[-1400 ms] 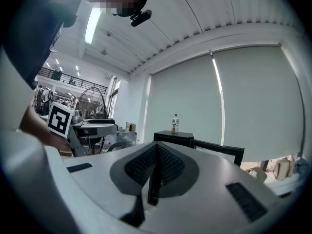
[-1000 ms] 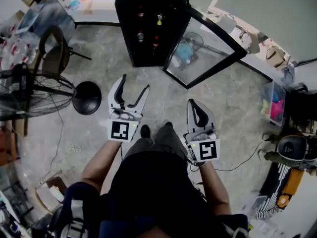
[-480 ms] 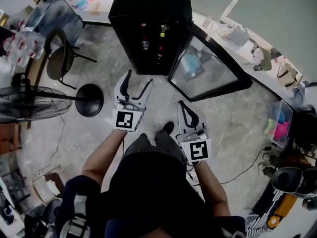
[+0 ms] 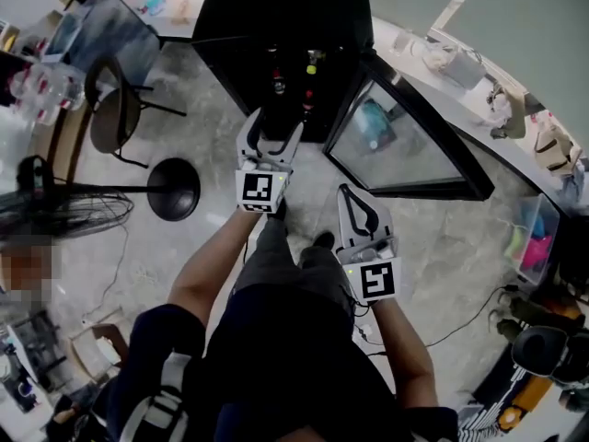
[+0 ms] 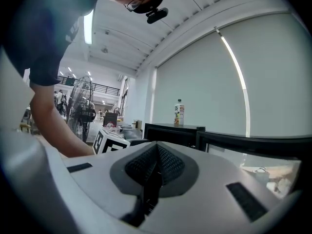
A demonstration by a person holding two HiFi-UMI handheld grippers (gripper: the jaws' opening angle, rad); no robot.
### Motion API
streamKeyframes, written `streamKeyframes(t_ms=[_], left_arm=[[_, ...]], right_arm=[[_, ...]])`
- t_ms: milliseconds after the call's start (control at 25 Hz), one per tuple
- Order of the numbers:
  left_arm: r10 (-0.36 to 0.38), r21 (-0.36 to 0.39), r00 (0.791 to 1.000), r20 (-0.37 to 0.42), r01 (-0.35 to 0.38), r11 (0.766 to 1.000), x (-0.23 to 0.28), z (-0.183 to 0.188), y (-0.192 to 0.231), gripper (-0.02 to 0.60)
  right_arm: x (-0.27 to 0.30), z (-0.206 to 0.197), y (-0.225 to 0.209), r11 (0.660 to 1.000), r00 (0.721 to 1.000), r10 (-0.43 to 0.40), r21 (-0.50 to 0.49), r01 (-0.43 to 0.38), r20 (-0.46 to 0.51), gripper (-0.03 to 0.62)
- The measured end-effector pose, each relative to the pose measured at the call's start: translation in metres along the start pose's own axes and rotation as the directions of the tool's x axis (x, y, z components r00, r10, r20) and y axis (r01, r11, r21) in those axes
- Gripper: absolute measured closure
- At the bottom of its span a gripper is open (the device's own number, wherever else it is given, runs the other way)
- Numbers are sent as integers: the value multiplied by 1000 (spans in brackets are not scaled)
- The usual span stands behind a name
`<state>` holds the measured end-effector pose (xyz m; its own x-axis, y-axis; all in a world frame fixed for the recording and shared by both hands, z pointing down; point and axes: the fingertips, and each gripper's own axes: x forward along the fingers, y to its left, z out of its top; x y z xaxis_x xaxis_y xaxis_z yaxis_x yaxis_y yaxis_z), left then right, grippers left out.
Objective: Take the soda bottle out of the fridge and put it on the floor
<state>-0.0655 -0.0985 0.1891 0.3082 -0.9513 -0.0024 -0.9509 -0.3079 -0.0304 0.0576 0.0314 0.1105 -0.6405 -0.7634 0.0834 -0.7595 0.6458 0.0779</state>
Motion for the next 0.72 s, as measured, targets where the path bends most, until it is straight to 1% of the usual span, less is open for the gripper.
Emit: streamKeyframes(t_ms=[120, 280, 440, 600, 720], left_arm=[[-15, 7, 1000, -7, 15, 1000, 31, -30, 15, 264], [-24, 29, 1000, -11, 24, 999, 68, -68, 25, 264], [-6, 44, 1000, 9, 6, 999, 95, -92, 34, 264], [6, 51, 1000, -4, -6, 999, 116, -120, 40, 264], [35, 50, 999, -9, -34, 998, 137, -145, 46, 265]], right_arm=[[28, -16, -3, 1000, 1000, -9, -7, 9, 28, 576], [58, -50, -14, 1000, 999, -30, -7, 30, 42, 576], [78, -78, -26, 999, 998, -41, 22, 40, 40, 576], [93, -102, -31, 999, 999, -36, 38, 35, 27, 576], [105, -117, -39, 999, 999, -34, 39, 33, 33, 576]])
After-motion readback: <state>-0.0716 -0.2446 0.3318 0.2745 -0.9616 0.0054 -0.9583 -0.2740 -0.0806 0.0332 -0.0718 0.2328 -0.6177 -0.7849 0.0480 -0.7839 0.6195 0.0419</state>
